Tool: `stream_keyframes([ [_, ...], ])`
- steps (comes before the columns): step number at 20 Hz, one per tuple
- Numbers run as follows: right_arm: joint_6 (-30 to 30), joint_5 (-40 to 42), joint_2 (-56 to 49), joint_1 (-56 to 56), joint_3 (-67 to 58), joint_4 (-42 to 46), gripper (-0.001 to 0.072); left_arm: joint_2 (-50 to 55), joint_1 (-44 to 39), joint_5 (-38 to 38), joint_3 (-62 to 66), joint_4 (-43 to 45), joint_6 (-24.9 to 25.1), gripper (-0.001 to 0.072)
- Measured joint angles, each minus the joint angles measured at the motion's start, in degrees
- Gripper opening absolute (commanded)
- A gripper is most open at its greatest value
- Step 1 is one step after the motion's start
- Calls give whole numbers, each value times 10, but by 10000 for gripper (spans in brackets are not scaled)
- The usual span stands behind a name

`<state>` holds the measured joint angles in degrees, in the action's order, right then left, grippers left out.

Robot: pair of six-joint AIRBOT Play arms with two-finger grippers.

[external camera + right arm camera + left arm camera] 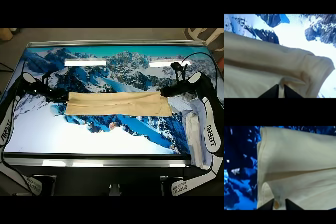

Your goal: Fold the shirts.

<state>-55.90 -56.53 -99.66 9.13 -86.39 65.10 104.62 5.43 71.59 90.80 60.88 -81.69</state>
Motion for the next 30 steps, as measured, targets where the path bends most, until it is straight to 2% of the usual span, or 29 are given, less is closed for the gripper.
stream_keyframes([
  [1, 4, -3, -3, 1, -1, 1, 679, 7, 0, -2, 9, 0, -5, 662],
  [2, 11, -10, -5, 3, -3, 5, 707, 10, 1, -2, 19, 0, -6, 661],
  [7, 10, -90, -23, 41, -4, 40, 718, -7, 15, 2, 66, 1, -12, 655],
  [12, 7, -153, -67, 56, -6, -25, 705, -61, -11, 6, 81, -1, -10, 654],
  [13, 1, -155, -74, 54, -7, -44, 574, -71, -20, 6, 82, -2, -8, 654],
  [14, -6, -158, -82, 50, -6, -67, 287, -80, -33, 7, 83, -3, -6, 653],
  [15, -11, -157, -88, 46, -6, -81, 31, -85, -46, 6, 83, -3, -3, 616],
  [16, -18, -156, -92, 43, -3, -88, 23, -88, -60, 7, 83, -3, -2, 459],
  [17, -19, -156, -92, 40, -4, -97, 23, -89, -75, 6, 83, -3, -2, 198],
  [18, -19, -152, -87, 38, -4, -113, 23, -87, -93, 5, 84, -3, 0, 46],
  [21, -8, -146, -44, 36, -5, -152, 23, -61, -156, -11, 84, -5, 1, 35],
  [24, -3, -176, 24, 35, -5, -170, 23, -7, -233, -64, 83, -35, -19, 27],
  [30, -3, -285, 163, 35, -5, -169, 24, 105, -367, -193, 84, -244, -41, 27],
])
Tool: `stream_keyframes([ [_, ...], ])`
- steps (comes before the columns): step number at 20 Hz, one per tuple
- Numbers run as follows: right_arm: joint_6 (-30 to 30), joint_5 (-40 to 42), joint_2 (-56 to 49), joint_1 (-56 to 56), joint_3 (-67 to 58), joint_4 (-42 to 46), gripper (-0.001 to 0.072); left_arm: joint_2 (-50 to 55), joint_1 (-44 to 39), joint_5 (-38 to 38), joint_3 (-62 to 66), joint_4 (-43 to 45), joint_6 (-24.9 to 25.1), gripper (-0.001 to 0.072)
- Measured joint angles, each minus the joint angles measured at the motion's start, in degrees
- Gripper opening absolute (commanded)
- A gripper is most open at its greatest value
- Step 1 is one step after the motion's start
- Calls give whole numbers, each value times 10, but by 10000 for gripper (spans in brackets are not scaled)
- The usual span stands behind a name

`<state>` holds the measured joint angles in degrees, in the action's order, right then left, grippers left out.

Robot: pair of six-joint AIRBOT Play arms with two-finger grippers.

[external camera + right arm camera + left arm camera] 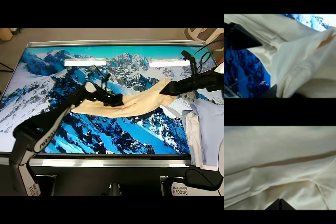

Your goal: Fold the shirts.

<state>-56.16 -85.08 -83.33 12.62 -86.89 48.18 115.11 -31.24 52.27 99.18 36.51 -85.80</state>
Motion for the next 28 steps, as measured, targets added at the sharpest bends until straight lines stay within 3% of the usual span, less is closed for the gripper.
stream_keyframes([
  [3, -9, -36, 57, 0, 0, 13, 24, 37, -67, -60, 0, -128, 17, 26],
  [7, -15, -48, 90, -4, 0, 34, 24, 51, -95, -93, 0, -194, 50, 22],
  [10, -15, -20, 85, -48, 0, 38, 24, 10, -48, -92, 0, -146, 58, 22],
  [16, -24, 126, -15, -222, 0, 22, 44, -170, 133, -62, 0, 59, 3, 23],
  [17, -26, 153, -44, -250, 0, 7, 197, -204, 157, -57, 0, 77, -3, 23],
  [18, -29, 176, -74, -272, 0, -11, 492, -237, 176, -50, 0, 93, -9, 23],
  [19, -28, 197, -106, -292, 0, -38, 655, -264, 190, -50, 1, 107, -13, 24],
  [24, 2, 232, -171, -298, 0, -107, 673, -370, 213, -6, 0, 174, -14, 24],
  [28, -9, 139, -146, -207, 0, 34, 671, -401, 214, 50, 0, 221, 1, 24],
])
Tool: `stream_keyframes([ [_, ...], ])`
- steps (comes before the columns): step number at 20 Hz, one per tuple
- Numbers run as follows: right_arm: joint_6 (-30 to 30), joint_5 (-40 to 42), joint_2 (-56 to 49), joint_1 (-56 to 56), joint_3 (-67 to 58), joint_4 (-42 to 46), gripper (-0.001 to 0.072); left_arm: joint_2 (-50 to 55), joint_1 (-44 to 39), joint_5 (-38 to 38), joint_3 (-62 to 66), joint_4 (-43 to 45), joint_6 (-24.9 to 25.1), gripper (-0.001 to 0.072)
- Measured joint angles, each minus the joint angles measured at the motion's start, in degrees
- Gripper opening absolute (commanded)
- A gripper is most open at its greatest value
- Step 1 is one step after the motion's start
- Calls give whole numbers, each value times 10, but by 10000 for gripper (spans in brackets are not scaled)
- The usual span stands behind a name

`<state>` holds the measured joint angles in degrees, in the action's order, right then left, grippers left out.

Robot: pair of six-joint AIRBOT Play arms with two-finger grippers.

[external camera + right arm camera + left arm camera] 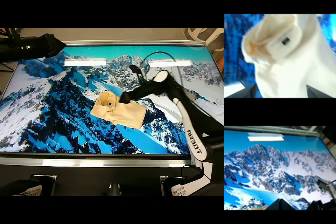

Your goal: Fold the shirts.

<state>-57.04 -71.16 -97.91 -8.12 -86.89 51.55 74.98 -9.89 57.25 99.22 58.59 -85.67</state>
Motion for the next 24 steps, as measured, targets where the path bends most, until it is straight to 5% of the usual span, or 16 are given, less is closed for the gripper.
stream_keyframes([
  [4, -26, -84, 11, 91, 51, 116, 672, -9, -1, 23, 0, 19, 5, 25],
  [9, -14, -31, 14, 109, 164, 14, 668, -11, -12, 31, 0, 28, 8, 25],
  [10, -12, -14, 12, 105, 177, -4, 622, -11, -15, 32, 0, 28, 8, 24],
  [11, -11, -7, 10, 99, 187, -18, 473, -11, -17, 32, 0, 28, 8, 25],
  [12, -10, 4, 7, 92, 194, -29, 200, -11, -18, 32, 0, 28, 8, 25],
  [13, -10, 9, 4, 85, 199, -35, 26, -11, -18, 32, 0, 29, 8, 25],
  [19, 37, -3, 38, 132, 119, -134, 23, -11, -21, 33, 0, 38, 8, 25],
  [24, 10, -75, 78, 262, -48, -137, 23, -5, -21, 32, -8, 47, 8, 25],
])
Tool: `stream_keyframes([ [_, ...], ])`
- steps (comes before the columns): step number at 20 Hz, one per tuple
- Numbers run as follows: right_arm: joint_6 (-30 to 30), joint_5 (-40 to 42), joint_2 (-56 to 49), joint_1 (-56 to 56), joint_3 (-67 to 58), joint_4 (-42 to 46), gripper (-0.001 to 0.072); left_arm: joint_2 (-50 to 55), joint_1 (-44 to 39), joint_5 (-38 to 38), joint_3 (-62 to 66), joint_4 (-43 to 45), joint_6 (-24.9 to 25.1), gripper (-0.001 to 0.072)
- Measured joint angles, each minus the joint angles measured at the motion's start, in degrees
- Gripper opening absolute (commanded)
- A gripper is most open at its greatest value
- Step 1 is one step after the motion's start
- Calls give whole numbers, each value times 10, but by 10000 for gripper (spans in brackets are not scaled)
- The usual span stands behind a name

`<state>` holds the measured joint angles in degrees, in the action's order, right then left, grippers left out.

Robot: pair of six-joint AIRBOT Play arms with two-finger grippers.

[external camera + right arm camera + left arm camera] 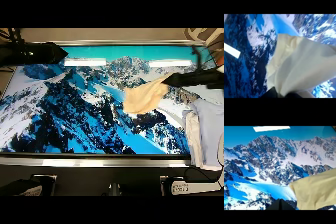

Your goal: Fold the shirts.

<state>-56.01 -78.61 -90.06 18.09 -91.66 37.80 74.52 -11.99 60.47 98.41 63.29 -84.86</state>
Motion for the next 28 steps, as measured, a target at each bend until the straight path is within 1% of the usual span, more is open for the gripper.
stream_keyframes([
  [5, -40, -63, 9, 153, -120, 10, 23, 3, -7, 1, -24, 2, 0, 25],
  [8, -58, -95, 10, 237, -161, 16, 23, 3, -18, 1, -29, 2, 0, 25],
  [12, -75, -164, 15, 326, -191, 28, 23, 3, -39, 1, -31, 2, 1, 25],
  [15, -81, -219, 34, 368, -201, 72, 22, 3, -54, -7, -32, 2, 7, 26],
  [18, -79, -249, 70, 379, -201, 150, 23, 4, -66, -31, -32, 2, 9, 26],
  [21, -75, -258, 111, 364, -159, 252, 23, 9, -76, -58, -32, 2, 9, 26],
  [25, -66, -262, 178, 353, -19, 355, 23, 14, -82, -74, -32, 2, 10, 26],
  [28, -52, -264, 225, 351, 89, 457, 23, 16, -83, -72, -32, 2, 10, 25],
])
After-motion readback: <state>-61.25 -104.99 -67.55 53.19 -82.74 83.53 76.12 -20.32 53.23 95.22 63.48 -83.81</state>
